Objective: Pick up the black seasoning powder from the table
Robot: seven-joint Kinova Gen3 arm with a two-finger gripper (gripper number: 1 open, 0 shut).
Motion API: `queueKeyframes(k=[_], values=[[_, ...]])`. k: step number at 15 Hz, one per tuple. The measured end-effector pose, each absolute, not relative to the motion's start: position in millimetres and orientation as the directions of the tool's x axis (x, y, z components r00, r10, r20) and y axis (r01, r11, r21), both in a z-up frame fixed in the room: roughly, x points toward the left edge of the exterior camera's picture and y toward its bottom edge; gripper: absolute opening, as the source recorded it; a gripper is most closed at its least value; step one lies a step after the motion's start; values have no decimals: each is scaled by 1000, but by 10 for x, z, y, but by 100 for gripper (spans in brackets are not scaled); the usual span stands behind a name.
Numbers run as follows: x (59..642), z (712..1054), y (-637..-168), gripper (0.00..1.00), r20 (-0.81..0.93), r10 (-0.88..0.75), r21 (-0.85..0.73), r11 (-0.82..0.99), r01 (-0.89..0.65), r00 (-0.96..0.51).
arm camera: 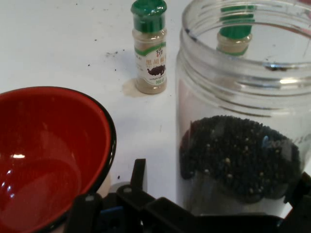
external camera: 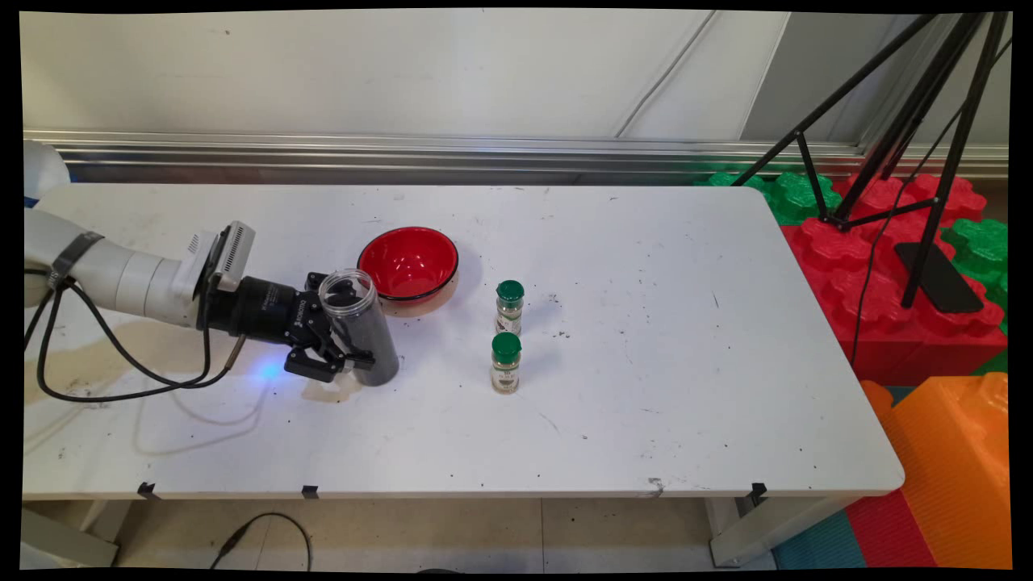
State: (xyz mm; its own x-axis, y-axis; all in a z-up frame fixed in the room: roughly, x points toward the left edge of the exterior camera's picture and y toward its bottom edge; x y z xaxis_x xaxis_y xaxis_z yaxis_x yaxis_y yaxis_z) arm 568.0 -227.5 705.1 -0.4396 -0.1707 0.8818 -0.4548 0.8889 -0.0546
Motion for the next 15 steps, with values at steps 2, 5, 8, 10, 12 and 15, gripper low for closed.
queueKeyframes(k=[2, 5, 8, 10, 12, 15], values=[[5687, 7045, -2271, 100, 884, -168, -55, 889, -454, -436], [5693, 7037, -2264, 100, 889, -159, -57, 891, -450, -429], [5698, 7030, -2257, 100, 896, -149, -61, 892, -447, -419], [5703, 7023, -2253, 100, 901, -140, -64, 893, -446, -411], [5708, 7014, -2250, 100, 906, -133, -68, 893, -446, -403], [5715, 7000, -2252, 100, 912, -125, -71, 890, -450, -390]])
